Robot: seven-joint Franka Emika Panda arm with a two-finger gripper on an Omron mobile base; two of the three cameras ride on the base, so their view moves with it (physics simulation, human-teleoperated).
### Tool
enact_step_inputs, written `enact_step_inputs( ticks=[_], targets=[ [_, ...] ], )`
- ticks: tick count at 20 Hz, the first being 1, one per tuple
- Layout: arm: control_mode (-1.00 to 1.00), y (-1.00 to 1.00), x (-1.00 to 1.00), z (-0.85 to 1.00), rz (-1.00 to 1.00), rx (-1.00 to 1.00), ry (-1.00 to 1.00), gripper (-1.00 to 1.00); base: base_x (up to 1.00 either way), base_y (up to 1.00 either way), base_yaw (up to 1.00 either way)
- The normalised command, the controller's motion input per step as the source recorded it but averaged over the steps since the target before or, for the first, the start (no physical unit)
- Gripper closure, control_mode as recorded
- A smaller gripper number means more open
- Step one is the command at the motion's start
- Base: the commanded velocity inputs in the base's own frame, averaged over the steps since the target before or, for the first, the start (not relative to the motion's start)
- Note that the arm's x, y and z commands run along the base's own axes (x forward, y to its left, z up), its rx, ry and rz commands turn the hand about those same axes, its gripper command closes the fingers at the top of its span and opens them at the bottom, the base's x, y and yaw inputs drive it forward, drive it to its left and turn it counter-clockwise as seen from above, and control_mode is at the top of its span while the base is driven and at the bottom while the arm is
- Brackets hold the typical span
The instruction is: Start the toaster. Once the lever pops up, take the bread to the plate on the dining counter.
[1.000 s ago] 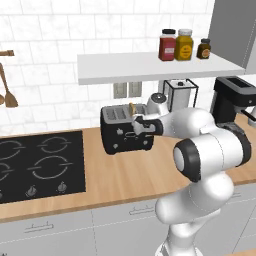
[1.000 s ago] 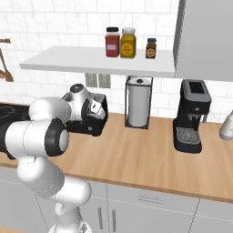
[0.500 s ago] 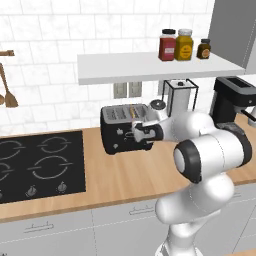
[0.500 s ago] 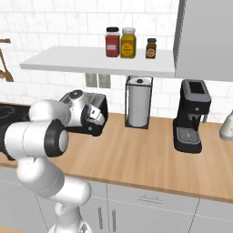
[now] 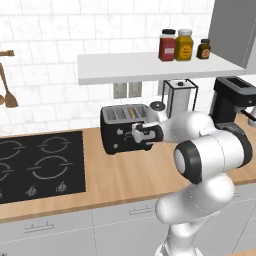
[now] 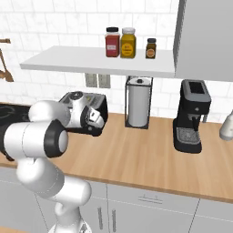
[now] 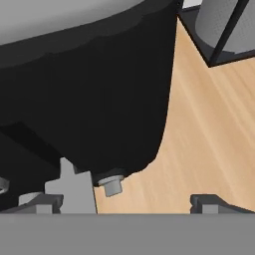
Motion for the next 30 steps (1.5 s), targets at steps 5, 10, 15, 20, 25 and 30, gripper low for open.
enact_step_inputs(
  ticks=[5,10,15,20,25,30],
  targets=[
    [-1.0,0.0,-0.65,-0.5,0.0,0.0,0.11,-1.0,0.0,0.0,0.0],
    [-1.0,0.0,-0.96,0.22,0.0,0.0,-0.21,-1.0,0.0,0.0,0.0],
    [-1.0,0.0,-0.81,0.55,0.0,0.0,-0.31,-1.0,0.0,0.0,0.0],
    [-1.0,0.0,-0.74,0.2,0.0,0.0,-0.09,-1.0,0.0,0.0,0.0],
    [-1.0,0.0,-0.43,0.22,0.0,0.0,-0.03,-1.0,0.0,0.0,0.0],
    [-1.0,-0.07,-0.36,0.47,0.0,0.0,-0.07,-1.0,0.0,0.0,0.0]
  ],
)
